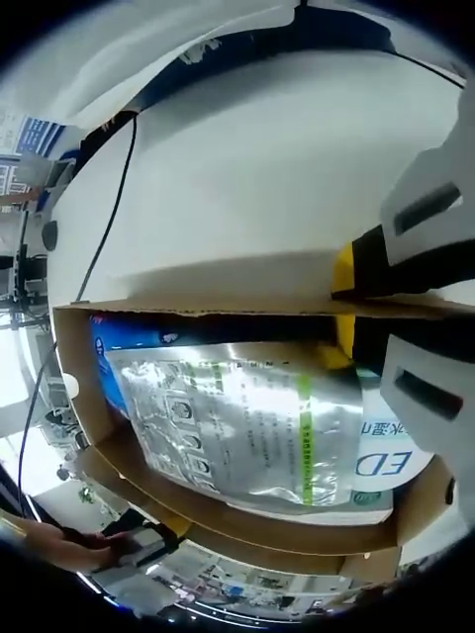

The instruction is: Operate the shoe box by opening the lid, removing the specified soft item, and placing it in the target area until the item is outside and the box remains undamaged.

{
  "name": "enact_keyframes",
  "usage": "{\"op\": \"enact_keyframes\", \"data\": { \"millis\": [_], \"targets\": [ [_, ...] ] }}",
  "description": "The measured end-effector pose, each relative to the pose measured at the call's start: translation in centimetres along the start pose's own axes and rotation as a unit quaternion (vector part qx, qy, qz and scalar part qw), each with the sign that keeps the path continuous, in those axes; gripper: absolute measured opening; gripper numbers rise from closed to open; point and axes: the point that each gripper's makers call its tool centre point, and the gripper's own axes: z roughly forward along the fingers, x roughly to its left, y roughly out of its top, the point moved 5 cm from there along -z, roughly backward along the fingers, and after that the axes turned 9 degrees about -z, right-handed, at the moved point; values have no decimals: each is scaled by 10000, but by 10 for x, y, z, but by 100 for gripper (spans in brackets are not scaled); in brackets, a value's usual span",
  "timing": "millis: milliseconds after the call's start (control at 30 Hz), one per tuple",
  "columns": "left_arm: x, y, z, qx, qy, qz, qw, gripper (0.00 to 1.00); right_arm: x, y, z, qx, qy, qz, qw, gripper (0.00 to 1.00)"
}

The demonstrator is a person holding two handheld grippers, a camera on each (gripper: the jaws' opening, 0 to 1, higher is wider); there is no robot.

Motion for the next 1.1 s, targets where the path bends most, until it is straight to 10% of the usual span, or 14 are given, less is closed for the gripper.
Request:
{"op": "enact_keyframes", "data": {
  "millis": [1100],
  "targets": [
    [0,0,-2,-7,-18,0,10000,1,12,-8,8,57,198,-260,9995,25]
  ]
}}
